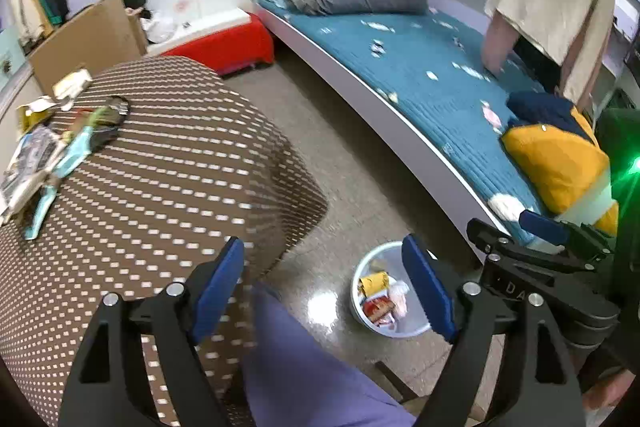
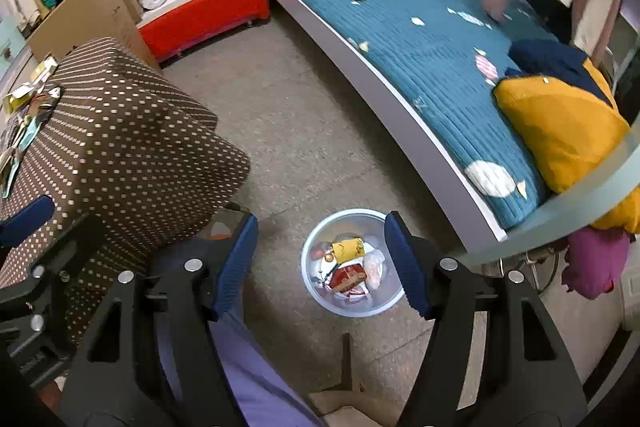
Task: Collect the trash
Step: 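Return both grippers from the bucket to the table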
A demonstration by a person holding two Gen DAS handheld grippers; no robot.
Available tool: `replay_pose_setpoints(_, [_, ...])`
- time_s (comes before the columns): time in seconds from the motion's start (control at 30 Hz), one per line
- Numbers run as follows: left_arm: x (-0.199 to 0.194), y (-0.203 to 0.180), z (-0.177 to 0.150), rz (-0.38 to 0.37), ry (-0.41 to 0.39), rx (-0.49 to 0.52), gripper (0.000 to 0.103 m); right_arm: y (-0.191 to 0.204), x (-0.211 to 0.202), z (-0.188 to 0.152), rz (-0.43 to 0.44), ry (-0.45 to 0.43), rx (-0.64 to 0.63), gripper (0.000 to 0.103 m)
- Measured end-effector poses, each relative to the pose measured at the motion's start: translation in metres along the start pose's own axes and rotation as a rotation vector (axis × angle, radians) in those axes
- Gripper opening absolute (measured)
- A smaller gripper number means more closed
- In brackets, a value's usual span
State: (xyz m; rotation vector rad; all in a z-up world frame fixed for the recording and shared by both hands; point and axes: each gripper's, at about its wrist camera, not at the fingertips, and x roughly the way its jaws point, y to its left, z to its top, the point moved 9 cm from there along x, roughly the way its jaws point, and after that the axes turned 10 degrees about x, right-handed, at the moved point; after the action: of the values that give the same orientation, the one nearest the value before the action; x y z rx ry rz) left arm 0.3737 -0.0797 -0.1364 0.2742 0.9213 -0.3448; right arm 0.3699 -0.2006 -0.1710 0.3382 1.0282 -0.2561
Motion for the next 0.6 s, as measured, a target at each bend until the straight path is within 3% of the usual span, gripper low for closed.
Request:
replay_pose_setpoints(0.3, [-0.027,0.057,-0.011,0.071,-0.044,-0.098,0.085,0.06,-0.008,0.0,0.054,-0.019,-0.09,0.069])
replay_pose_setpoints(0.6, [-0.051,0.143,-0.041,0.164,-0.05,-0.24,0.088,0.139,-0.014,-0.006,0.126,-0.027,-0.21,0.072])
